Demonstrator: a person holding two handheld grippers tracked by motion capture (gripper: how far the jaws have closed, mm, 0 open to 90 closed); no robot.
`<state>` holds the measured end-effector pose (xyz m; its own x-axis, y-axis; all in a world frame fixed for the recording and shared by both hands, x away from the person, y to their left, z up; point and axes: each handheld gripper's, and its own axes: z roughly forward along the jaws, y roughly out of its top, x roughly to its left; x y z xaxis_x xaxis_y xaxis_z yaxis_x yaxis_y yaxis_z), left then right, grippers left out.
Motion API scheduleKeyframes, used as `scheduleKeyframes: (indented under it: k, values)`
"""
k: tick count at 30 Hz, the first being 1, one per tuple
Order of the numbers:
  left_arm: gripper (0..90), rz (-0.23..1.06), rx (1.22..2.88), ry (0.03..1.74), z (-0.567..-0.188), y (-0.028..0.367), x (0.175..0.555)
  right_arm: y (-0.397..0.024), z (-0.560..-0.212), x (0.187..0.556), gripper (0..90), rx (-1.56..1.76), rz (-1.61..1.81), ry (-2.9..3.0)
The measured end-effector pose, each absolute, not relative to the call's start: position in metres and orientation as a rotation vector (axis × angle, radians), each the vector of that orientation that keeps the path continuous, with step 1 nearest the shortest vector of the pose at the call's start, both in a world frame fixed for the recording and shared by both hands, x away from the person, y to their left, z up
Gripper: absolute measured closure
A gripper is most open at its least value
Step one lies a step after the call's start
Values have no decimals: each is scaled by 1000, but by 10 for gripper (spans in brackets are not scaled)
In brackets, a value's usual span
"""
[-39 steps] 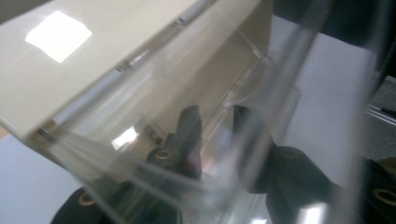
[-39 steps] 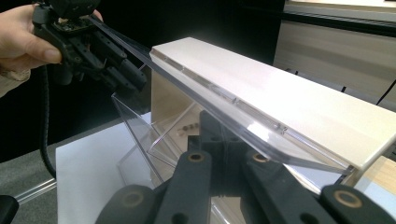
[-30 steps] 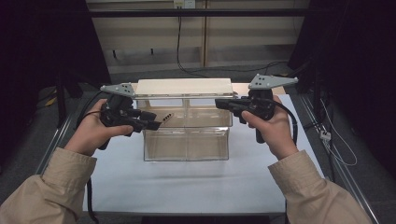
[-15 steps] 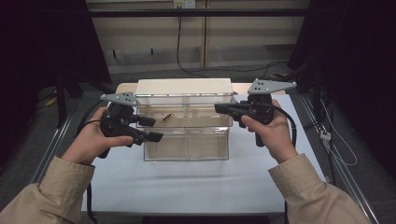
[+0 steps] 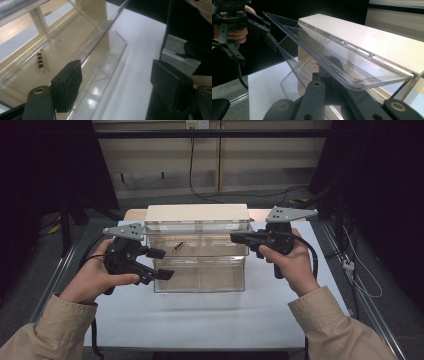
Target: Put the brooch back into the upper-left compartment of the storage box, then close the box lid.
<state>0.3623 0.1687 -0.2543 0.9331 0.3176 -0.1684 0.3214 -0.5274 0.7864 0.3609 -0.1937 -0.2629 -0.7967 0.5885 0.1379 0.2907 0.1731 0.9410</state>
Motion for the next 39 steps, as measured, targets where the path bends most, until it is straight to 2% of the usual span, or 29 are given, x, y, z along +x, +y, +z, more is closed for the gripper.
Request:
scheduleKeyframes:
  k: [12, 39]
  values:
    - [192, -34, 2161, 422, -264, 163, 353, -193, -266, 358, 900, 850, 1658, 2200]
    - [183, -57, 2176, 418, -287, 165, 347, -196, -280, 352, 900, 837, 1630, 2275]
